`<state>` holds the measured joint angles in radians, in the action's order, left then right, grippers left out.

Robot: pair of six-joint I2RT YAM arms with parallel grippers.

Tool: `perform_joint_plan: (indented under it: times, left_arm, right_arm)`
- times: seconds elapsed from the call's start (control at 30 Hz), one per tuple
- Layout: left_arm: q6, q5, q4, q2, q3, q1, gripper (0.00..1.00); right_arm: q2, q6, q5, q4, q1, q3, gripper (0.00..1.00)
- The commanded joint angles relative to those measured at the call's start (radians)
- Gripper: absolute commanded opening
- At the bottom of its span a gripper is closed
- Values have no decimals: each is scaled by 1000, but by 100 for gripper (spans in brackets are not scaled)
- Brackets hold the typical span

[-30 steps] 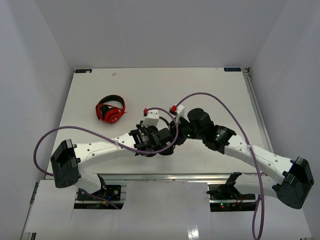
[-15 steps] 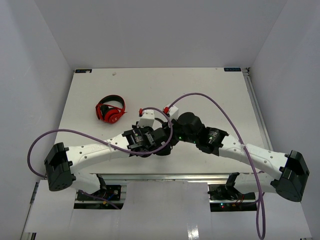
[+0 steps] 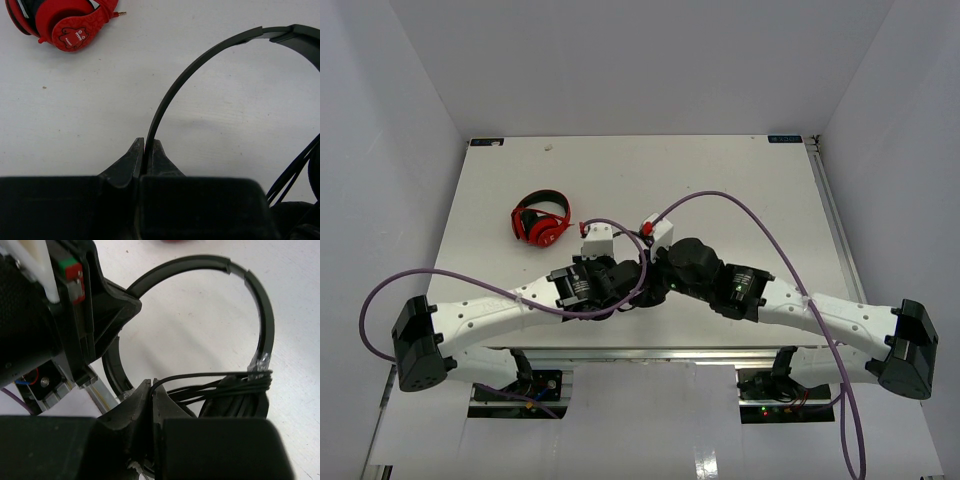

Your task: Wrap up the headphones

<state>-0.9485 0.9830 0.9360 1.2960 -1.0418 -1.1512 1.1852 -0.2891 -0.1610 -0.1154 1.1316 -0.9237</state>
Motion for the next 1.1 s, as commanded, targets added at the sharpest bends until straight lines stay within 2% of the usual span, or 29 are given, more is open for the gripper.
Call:
perform_joint_plan:
  times: [0.0, 0.13, 0.27, 0.43, 0.73, 1.07]
  left_arm:
    - [-174, 49, -103, -101, 58, 8, 0]
    - [-222, 8, -172, -141, 104, 8, 0]
    - [-247, -20, -169, -126, 83, 8, 0]
    - [-290, -21, -144, -111, 65, 8, 0]
    - [-306, -7, -137, -107, 66, 8, 0]
    - [-305, 2, -123, -132, 69, 8, 0]
  right_arm:
    - [-28, -17, -119, 49, 55, -27, 9]
    - [-26, -22, -211, 85, 74, -24, 8]
    - [-27, -19, -256, 104, 91, -5, 8]
    - [-29, -16, -293, 103, 105, 0, 17]
    - [-44, -16, -357, 77, 121, -7, 26]
    - [-71, -15, -369, 56, 125, -11, 31]
